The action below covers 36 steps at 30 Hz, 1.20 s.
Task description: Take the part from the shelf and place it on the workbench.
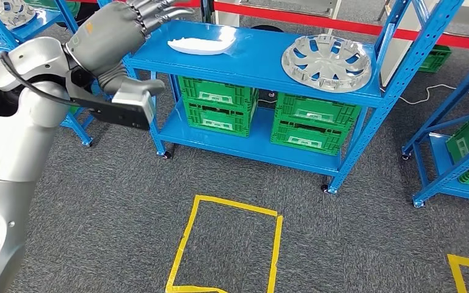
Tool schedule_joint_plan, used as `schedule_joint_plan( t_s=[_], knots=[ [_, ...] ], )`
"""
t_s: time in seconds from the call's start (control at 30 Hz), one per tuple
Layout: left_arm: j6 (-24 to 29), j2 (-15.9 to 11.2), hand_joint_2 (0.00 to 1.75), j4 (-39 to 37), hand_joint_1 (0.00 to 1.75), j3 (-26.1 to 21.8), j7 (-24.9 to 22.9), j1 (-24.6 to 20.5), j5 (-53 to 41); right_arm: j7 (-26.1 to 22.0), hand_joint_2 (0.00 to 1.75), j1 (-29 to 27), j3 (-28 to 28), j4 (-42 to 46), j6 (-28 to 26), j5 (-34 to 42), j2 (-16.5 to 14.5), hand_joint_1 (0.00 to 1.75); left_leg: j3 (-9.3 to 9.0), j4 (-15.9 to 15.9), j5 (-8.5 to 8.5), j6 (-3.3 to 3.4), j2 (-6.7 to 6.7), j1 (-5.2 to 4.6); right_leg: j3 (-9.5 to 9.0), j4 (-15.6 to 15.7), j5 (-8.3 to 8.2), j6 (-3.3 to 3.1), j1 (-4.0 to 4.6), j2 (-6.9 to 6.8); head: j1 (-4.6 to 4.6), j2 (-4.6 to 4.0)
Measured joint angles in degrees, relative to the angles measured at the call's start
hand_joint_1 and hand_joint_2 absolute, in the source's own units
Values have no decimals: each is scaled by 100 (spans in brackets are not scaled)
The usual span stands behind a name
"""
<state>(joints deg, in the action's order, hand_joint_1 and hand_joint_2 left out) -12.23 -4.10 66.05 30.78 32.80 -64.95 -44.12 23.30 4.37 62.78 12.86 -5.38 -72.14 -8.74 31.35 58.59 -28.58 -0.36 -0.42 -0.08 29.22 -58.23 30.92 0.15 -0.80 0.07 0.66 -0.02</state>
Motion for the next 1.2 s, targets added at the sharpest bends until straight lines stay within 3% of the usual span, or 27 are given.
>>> schedule_joint_plan(
  t_s=[0.17, 0.4, 0.83, 1.2],
  knots=[
    [-248, -401, 0, 654, 0, 376, -99, 18, -55, 0, 0, 0, 40, -16, -2, -64, 0, 0, -1, -1, 0, -1, 0, 0, 2, -1, 0, 0, 0, 1, -1, 0],
    [-440, -709, 0, 710, 0, 694, -211, -20, -208, 0, 0, 3, 45, -25, -3, -150, -2, 0, -1, -1, 5, -5, -6, 1, 3, -5, 0, 0, 0, -2, -1, 0],
    [-660, -707, 0, 456, 0, 1059, -245, -299, -104, 0, 0, 56, 45, -27, -44, -174, -2, 0, -1, 1, 5, -5, -6, 0, 5, -6, 0, -1, -1, -2, 0, 1],
    [-528, -688, 0, 267, 0, 1221, -250, -310, 9, 0, 0, 61, 53, -27, -98, -115, -2, 0, 0, 1, 5, -5, -6, 0, 6, -7, 1, -1, -1, -2, 0, 1]
  ],
)
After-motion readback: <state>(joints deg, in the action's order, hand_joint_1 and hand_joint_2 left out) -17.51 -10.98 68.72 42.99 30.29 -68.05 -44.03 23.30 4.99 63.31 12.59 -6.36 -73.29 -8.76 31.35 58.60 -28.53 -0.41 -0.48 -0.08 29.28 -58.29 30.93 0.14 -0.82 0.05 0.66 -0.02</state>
